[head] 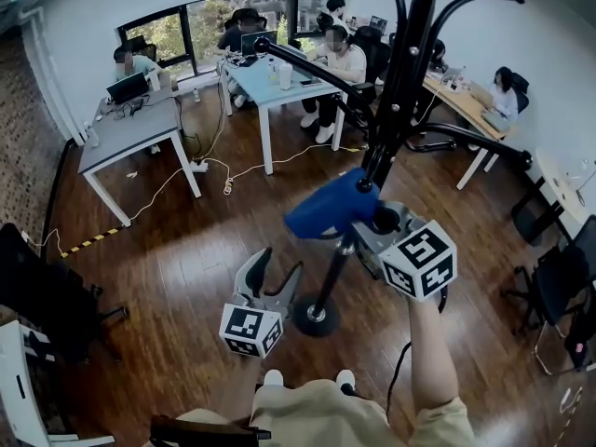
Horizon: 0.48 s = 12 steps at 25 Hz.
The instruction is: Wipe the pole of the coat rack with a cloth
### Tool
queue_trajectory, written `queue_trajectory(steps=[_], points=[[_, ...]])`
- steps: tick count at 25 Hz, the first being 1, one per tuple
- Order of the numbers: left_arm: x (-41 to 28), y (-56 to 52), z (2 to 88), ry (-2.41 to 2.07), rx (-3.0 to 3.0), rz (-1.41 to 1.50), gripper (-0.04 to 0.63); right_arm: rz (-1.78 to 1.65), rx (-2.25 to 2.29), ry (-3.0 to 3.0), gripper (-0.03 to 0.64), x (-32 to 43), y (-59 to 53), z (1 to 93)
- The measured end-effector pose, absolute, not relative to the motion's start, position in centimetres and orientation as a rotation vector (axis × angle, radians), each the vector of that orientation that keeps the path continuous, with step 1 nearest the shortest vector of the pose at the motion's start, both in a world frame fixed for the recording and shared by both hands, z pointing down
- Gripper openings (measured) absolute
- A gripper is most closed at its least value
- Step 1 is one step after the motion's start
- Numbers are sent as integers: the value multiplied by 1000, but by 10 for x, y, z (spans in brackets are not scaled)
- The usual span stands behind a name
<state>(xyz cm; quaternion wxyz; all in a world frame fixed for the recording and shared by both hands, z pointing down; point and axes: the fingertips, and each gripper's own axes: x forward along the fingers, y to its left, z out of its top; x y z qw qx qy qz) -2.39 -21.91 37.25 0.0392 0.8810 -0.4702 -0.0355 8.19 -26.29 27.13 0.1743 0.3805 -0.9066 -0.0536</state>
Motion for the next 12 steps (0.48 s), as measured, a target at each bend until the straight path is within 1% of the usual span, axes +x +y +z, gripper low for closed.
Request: queue_trajectory(steps=[3,6,12], points=[[-37,-217,370,-1482,2680,-112,255,-250,1311,-2549,61,89,-290,239],[-48,-216,369,-1538,2642,-116,255,-220,1419,-2537,61,105,-310,236],[-81,-211,376,-1608,2584,-134,255,-102,1404,-2384,61,98,-320,313]])
